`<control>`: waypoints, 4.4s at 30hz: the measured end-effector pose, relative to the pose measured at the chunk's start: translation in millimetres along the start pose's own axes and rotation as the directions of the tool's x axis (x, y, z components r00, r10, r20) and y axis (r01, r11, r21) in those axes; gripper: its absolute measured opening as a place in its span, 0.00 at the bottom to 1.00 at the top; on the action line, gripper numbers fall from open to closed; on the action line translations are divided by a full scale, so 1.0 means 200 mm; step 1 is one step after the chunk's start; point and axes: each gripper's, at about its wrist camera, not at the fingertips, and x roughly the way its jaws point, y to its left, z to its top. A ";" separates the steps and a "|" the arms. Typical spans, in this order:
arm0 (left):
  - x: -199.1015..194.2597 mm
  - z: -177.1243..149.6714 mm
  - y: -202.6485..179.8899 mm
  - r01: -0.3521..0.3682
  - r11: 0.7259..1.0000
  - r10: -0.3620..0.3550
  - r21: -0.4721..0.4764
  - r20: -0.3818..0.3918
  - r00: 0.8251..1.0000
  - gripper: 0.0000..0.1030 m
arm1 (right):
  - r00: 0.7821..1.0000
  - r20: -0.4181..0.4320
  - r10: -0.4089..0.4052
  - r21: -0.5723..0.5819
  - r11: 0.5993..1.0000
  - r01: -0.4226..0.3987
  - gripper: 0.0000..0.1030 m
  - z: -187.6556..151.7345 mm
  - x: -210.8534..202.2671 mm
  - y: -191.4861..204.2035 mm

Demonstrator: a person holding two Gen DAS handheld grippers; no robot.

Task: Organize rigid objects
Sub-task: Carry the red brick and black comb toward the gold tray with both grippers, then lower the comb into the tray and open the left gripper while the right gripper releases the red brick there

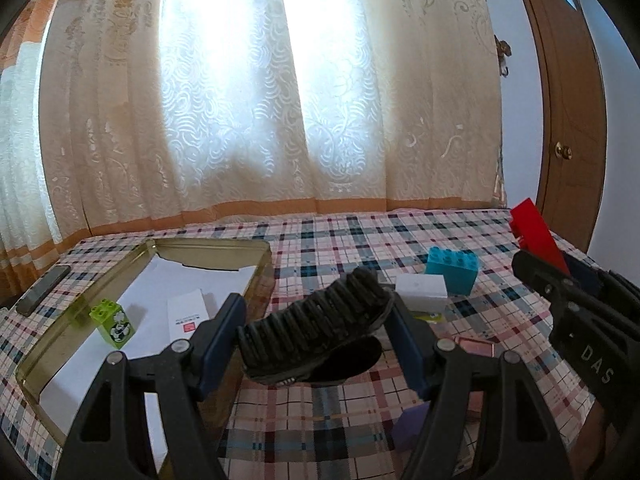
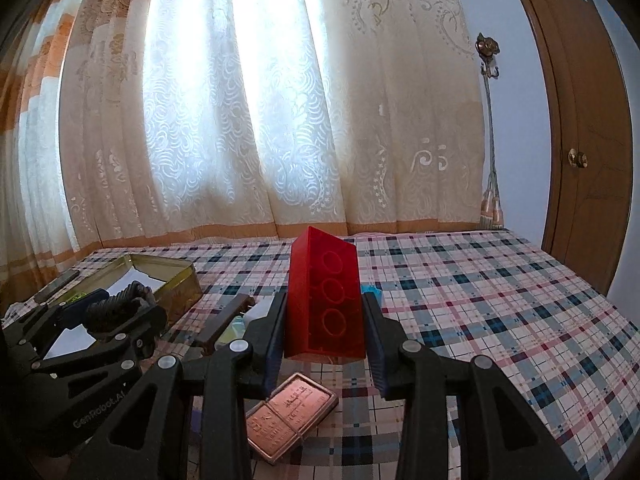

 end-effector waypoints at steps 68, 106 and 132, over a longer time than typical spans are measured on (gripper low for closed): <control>-0.23 -0.10 0.50 -0.163 0.981 0.174 -0.110 0.099 0.980 0.69 | 0.977 0.030 0.211 -0.164 0.965 -0.203 0.38 -0.06 -0.08 0.60; -0.03 -0.11 0.90 -0.209 0.972 0.192 -0.111 -0.147 0.970 0.69 | 0.936 -0.138 0.324 -0.244 0.905 -0.349 0.38 -0.01 0.18 0.98; 0.12 -0.06 1.00 -0.289 0.957 0.278 -0.004 -0.262 0.924 0.98 | 0.849 -0.323 0.418 -0.161 0.860 -0.484 0.56 0.06 0.44 1.14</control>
